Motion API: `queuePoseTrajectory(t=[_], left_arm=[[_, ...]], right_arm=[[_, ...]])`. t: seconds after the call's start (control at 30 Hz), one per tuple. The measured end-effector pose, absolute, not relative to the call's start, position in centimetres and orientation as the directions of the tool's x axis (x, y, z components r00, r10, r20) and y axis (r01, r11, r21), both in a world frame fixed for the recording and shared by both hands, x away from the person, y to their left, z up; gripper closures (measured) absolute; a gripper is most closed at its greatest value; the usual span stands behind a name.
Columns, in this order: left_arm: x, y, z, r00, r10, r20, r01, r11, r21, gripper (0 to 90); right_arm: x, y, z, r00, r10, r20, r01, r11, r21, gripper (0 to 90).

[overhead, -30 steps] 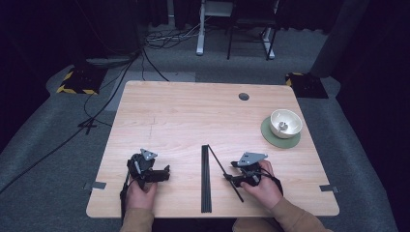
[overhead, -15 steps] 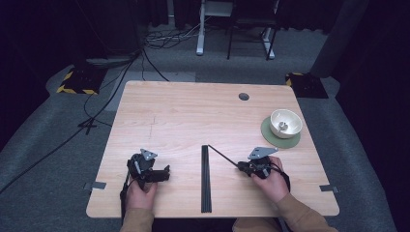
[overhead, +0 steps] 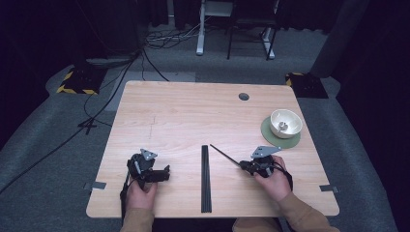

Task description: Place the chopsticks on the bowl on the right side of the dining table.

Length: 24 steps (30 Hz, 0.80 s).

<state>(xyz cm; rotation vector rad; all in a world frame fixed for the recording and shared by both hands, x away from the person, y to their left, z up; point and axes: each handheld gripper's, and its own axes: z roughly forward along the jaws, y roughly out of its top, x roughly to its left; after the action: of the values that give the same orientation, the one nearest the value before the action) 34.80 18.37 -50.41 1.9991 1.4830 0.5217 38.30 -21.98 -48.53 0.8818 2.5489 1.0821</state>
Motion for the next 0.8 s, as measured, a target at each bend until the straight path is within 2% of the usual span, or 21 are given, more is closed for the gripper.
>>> queuePoseTrajectory(t=[0.4,0.8], left_arm=[[34.9,18.4,-50.4,0.295,0.955,-0.035,0.722,-0.199,0.663,2.0],[35.0,18.4,-50.4,0.292,0.956,-0.035,0.722,-0.196,0.664,2.0]], right_arm=[[37.6,-23.1,-45.0,-0.813,0.582,0.0,0.378,0.527,0.761,86.3],[38.5,-24.4,-41.4,-0.844,0.536,-0.019,0.32,0.531,0.785,86.3]])
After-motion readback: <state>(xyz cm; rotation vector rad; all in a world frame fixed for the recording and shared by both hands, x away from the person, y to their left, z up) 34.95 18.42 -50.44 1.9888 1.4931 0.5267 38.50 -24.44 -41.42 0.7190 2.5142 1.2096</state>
